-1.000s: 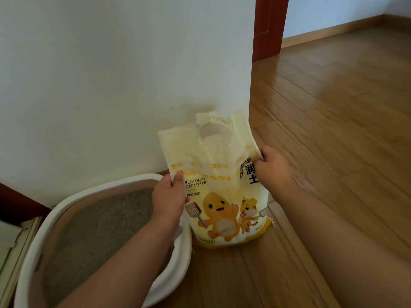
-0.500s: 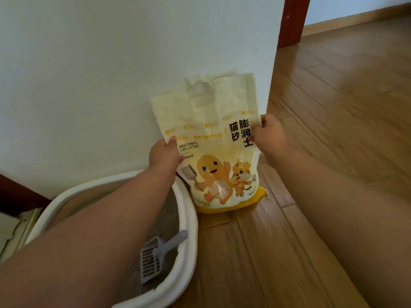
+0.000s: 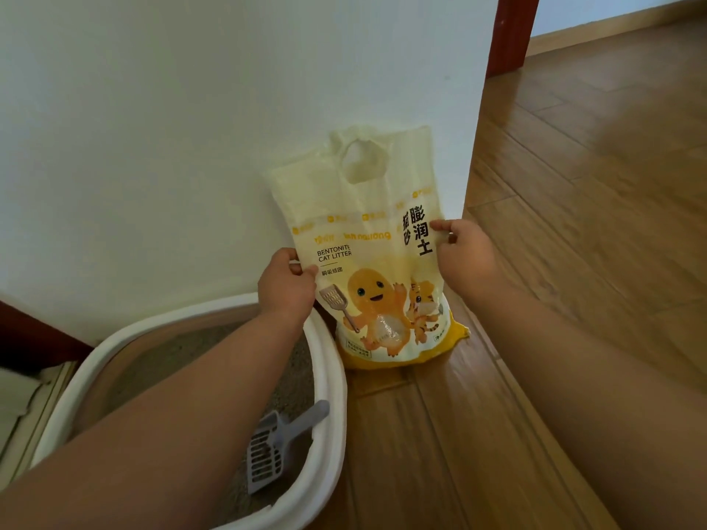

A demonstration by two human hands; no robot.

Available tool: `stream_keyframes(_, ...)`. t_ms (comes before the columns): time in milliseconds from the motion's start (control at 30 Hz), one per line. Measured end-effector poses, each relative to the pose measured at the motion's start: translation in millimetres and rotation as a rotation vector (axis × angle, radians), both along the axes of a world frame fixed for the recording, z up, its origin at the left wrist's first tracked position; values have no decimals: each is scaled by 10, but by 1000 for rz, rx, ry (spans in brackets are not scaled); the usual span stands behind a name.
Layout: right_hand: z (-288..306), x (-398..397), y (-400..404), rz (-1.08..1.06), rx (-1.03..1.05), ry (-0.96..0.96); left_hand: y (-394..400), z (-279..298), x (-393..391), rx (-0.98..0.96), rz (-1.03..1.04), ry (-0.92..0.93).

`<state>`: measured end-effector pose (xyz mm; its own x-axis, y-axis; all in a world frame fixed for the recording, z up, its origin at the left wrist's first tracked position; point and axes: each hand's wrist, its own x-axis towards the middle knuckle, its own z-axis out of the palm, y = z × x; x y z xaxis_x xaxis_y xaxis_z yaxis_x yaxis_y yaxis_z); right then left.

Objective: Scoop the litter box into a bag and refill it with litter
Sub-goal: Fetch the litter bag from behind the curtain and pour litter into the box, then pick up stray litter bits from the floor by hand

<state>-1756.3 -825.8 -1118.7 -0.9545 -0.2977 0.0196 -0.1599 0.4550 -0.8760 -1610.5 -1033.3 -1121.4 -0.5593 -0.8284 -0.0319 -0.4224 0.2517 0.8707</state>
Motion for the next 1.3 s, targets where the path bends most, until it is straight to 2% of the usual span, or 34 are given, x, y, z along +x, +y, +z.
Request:
stream_keyframes(100, 58, 12, -18, 145, 76, 76, -44, -75, -1, 79, 149, 44)
stream_keyframes(233, 109, -16, -26, 174, 93, 42, -64, -114, 23, 112, 251, 56)
stream_keyframes(333, 99, 5, -39, 239, 179, 5, -57, 23, -36, 50, 67, -15)
stream_keyframes(433, 108, -6, -89, 279, 266, -36, -40, 198, -69, 121, -126, -24)
stream_keyframes(533, 145, -19, -165, 259, 339, -85, 7, 290, 19, 197, -206, -16)
stream_keyframes(633, 183, 35, -204, 205, 408, -144, 76, 346, 208, 164, -261, -106)
stream_keyframes(767, 269, 238, -165, 125, 359, -55, 132, 485, 703, 9, -343, -335)
stream_keyframes(867, 381, 490, -102, 109, 363, 94, 148, 618, 1188, -23, -400, -375)
stream_keyframes(1000, 711, 912, -25, 197, 428, 191, 36, 736, 1818, 37, -397, -429)
stream_keyframes(1133, 1217, 1293, 29, 297, 640, 259, -69, 866, 2327, 149, -417, -443)
stream_keyframes(1233, 1605, 1623, -55, 384, 738, 189, -11, 998, 2650, 247, -361, -411)
stream_keyframes(1300, 1758, 1876, -152, 439, 727, 125, 73, 1050, 2860, 273, -306, -418)
